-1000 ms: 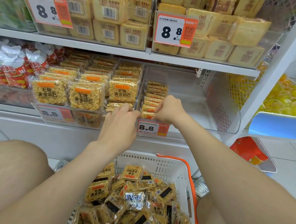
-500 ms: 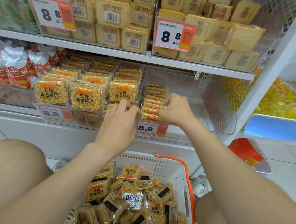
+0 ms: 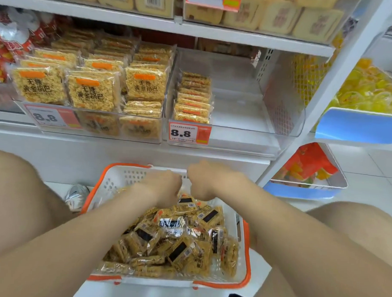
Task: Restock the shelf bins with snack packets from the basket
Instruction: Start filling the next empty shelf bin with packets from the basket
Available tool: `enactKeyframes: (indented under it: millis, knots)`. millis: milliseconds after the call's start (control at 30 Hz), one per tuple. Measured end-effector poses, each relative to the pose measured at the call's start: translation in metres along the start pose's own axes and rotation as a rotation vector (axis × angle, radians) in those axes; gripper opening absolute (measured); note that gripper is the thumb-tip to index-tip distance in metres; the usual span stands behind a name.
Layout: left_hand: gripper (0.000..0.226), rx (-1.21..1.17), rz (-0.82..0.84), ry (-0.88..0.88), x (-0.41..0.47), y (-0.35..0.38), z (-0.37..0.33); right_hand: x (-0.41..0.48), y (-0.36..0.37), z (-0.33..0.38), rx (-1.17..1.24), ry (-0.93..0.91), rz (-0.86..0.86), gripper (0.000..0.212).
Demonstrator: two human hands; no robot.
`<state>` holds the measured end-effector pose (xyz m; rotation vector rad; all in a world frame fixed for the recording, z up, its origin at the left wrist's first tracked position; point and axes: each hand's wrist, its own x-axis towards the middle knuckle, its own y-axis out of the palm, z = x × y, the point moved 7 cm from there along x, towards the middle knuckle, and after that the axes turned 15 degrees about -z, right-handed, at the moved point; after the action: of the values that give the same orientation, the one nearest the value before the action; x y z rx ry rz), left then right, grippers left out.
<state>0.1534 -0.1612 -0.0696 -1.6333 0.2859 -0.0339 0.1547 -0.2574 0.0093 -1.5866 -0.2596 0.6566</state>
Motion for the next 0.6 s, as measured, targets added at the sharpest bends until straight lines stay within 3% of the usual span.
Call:
enactKeyframes:
  millis: [133,167,233,333,500,600]
  knots:
    - [0.012,-0.075,0.325,0.099,-0.007,0.070,-0.025,-0.004,0.021,-0.004,-0.083,-0.006,0.181,0.020]
    - [0.018,-0.074,0.373,0.140,-0.011,0.085,-0.033,-0.003,0.019,-0.005,-0.081,-0.004,0.176,0.018]
    - [0.054,-0.064,0.449,0.221,-0.023,0.108,-0.049,0.000,0.013,-0.005,-0.073,-0.006,0.133,0.012]
    - [0.083,0.005,0.479,0.308,-0.037,0.136,-0.062,0.004,0.003,-0.003,-0.030,0.002,0.075,0.019]
    - [0.074,0.168,0.363,0.396,-0.040,0.150,-0.069,0.004,0.001,-0.001,-0.026,0.011,0.067,0.020]
    - [0.067,0.251,0.375,0.417,-0.045,0.147,-0.070,0.002,0.001,0.001,-0.037,0.006,0.086,0.022]
